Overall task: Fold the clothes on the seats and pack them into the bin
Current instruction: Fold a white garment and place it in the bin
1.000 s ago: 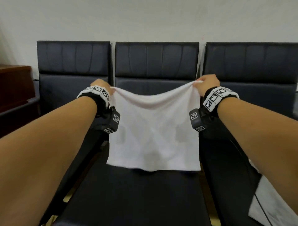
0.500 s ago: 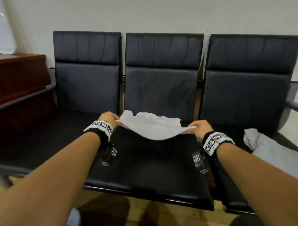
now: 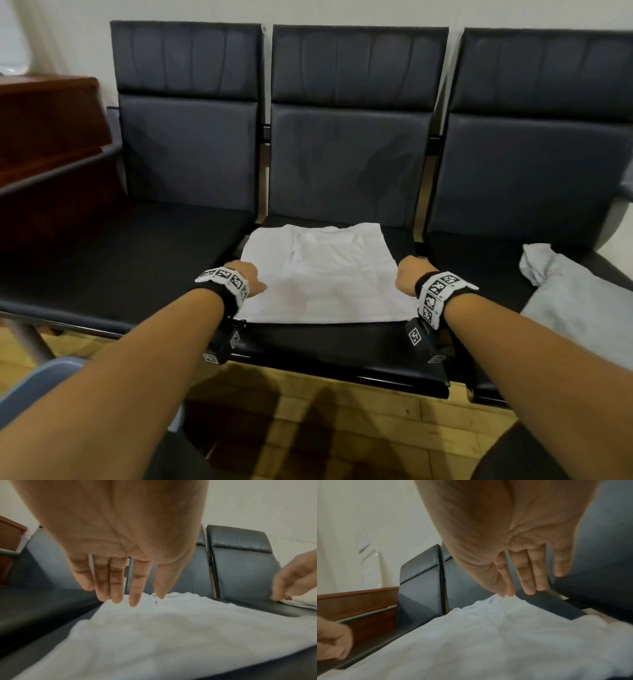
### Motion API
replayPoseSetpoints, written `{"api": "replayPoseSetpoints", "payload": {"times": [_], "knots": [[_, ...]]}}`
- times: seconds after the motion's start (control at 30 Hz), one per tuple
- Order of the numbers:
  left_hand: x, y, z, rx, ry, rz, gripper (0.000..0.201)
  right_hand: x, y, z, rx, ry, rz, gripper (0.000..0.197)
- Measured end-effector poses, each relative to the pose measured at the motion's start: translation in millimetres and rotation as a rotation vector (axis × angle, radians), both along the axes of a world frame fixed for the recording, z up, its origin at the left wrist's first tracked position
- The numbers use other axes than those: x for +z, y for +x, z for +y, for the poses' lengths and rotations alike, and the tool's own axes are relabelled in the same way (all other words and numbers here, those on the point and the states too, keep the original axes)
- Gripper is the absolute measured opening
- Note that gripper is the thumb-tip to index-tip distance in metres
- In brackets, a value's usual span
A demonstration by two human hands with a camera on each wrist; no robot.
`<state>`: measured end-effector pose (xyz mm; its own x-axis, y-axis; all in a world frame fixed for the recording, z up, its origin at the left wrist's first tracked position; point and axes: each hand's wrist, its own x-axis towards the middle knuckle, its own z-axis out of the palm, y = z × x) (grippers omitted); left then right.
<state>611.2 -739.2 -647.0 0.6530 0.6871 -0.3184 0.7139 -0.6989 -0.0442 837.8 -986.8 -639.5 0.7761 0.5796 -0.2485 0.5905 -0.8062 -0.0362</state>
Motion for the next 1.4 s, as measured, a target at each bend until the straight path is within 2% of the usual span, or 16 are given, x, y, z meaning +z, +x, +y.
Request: {"api": "replayPoseSetpoints", "payload": {"times": [0.07, 0.13, 0.23, 0.3, 0.33, 0.47, 0.57, 0.67, 0.73, 0.8, 0.9, 1.03, 1.13, 1.23, 1.33, 1.4], "knots": [[-5.4, 15.8, -9.4, -0.047, 0.041, -0.02, 0.053, -3.8, -4.7, 11.6, 0.031, 0.034, 0.034, 0.023], [-16.0, 31.5, -18.2, -0.076, 0.044, -0.036, 0.061, -13.8, -7.9, 23.1, 0.044, 0.037, 0.094, 0.044], [-31.8, 50.0, -23.2, -0.081, 0.014, -0.05, 0.096, -28.1, -8.1, 39.1, 0.052, 0.054, 0.12, 0.068], [-44.2, 54.1, -19.7, -0.085, -0.039, 0.018, 0.124, -42.3, -5.7, 45.9, 0.038, 0.007, 0.127, 0.09], [-49.1, 53.6, -17.3, -0.083, -0.054, 0.067, 0.131, -49.4, -5.8, 46.9, 0.027, -0.049, 0.126, 0.099], [-54.5, 47.7, -15.8, -0.089, -0.034, 0.217, 0.133, -63.9, -13.2, 40.3, 0.007, -0.163, 0.086, 0.121], [-54.6, 42.6, -22.5, -0.124, -0.01, 0.26, 0.136, -66.6, -30.3, 32.3, -0.025, -0.237, 0.097, 0.126], [-53.1, 35.0, -26.9, -0.178, 0.001, 0.296, 0.135, -59.4, -48.7, 21.6, 0.047, -0.317, 0.117, 0.115], [-43.3, 35.3, -25.9, -0.178, -0.015, 0.28, 0.122, -44.8, -45.3, 21.0, 0.132, -0.296, 0.188, 0.089], [-29.3, 43.5, -25.7, -0.159, -0.067, 0.148, 0.097, -24.0, -34.2, 26.6, 0.142, -0.173, 0.21, 0.068], [-15.2, 68.8, -24.3, -0.116, -0.014, -0.09, 0.065, -1.5, -12.3, 39.3, 0.097, -0.016, 0.084, 0.063], [-13.8, 109.8, -9.1, -0.009, -0.015, -0.24, 0.035, -1.9, 22.8, 60.8, 0.064, 0.074, 0.064, 0.025], [-16.1, 135.1, 8.2, 0.068, -0.01, -0.229, 0.03, -11.4, 51.6, 79.1, 0.029, 0.128, 0.063, 0.02], [-21.2, 158.9, 25.4, 0.171, -0.16, -0.279, 0.038, -22.0, 84.0, 98.9, -0.043, 0.207, 0.102, 0.034], [-28.3, 177.3, 38.3, 0.192, -0.207, -0.296, 0.048, -30.0, 104.7, 117.4, -0.03, 0.241, 0.152, 0.032], [-34.8, 185.9, 44.5, 0.18, -0.206, -0.309, 0.053, -36.3, 111.8, 126.2, 0.001, 0.205, 0.14, 0.04]]}}
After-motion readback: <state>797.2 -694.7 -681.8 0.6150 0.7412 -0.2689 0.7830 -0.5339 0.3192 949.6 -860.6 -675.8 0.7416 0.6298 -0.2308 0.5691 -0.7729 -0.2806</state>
